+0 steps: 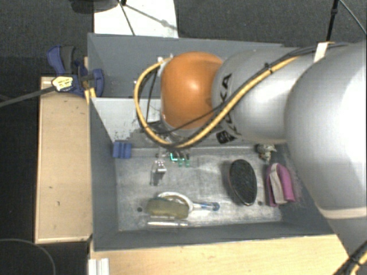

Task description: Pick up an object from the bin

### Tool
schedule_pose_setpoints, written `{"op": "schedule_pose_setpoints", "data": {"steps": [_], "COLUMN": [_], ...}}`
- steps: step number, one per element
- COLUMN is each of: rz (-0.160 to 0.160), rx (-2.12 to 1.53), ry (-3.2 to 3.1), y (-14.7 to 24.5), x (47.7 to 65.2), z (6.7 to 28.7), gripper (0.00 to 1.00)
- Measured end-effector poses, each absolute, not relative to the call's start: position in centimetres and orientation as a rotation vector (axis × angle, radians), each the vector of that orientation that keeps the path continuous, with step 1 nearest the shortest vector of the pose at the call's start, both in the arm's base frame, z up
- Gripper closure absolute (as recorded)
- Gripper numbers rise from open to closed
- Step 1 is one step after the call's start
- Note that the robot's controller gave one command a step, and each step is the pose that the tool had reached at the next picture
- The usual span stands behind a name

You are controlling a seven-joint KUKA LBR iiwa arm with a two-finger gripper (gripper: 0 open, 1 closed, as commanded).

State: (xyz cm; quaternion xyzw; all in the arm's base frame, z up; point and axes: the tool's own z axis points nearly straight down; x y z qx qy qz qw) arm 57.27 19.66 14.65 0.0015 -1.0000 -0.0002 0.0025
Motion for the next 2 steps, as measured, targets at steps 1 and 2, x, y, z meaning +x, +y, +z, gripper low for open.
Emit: {"op": "schedule_pose_setpoints", "data": {"steps": [1, 2], "rz": [-0.025, -0.014], "rx": [0.302, 0.3], "ry": [-3.161, -3.127], "y": [14.7, 14.63], "x": [52.43, 51.63], "z": [8.03, 7.68], "gripper": [0.0, 1.0]}}
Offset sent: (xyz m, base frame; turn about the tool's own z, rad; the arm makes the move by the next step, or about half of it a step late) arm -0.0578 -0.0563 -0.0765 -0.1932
